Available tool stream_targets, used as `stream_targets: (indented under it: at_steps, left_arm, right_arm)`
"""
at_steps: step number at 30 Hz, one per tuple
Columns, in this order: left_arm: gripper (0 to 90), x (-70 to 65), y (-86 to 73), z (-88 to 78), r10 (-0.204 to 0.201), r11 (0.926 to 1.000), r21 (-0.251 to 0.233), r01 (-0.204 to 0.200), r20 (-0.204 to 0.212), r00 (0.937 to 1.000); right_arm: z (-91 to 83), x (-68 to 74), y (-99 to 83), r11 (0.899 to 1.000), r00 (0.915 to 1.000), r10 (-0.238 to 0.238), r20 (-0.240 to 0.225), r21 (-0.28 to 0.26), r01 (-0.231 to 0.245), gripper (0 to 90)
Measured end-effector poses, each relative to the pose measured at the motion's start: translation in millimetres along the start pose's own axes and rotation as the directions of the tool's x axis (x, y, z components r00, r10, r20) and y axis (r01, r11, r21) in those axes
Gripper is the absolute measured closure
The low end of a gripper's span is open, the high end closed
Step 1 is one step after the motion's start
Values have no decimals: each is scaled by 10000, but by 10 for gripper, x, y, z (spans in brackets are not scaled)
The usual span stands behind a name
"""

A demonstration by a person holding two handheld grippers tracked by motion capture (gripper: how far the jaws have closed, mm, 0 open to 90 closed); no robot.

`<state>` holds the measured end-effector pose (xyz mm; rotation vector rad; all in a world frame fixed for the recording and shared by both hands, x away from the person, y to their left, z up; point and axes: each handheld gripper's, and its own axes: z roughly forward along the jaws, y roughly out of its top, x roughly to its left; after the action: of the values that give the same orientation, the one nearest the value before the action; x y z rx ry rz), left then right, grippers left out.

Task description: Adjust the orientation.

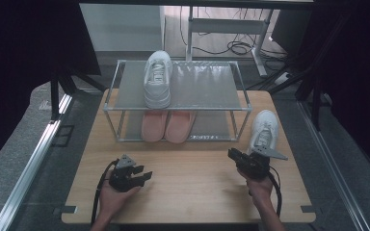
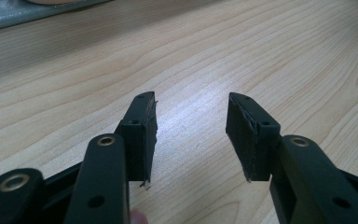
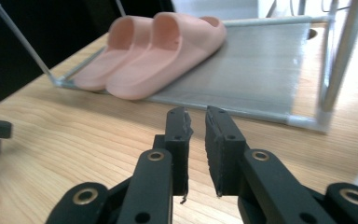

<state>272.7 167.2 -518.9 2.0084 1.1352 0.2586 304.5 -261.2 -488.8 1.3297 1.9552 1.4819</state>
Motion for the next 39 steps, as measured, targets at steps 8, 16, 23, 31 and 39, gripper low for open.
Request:
stream_targets:
  at_steps: [8, 16, 23, 31, 39]
  left_arm:
    - [540, -9, -1, 10, 14, 10000, 17, -14, 24, 10000]
    - [540, -5, -2, 9, 9, 10000, 14, -9, 24, 10000]
    - [540, -8, -2, 18, 26, 10000, 74, -26, 20, 10000]
    - [540, -13, 0, 15, 47, 10000, 68, -47, 26, 10000]
    - [539, -12, 0, 20, 46, 10000, 76, -46, 45, 10000]
  right_arm:
    - [-40, -80, -26, 9986, 9976, -356, 586, 423, 332, 849]
    - [-55, -146, -47, 9976, 9940, -370, 1029, 618, 307, 859]
    - [-94, -196, -52, 9980, 9898, -333, 1383, 575, 255, 859]
    - [-155, -254, -64, 9986, 9823, -230, 1857, 513, 137, 867]
    - [-193, -320, -87, 9987, 9743, -125, 2249, 504, 12, 870]
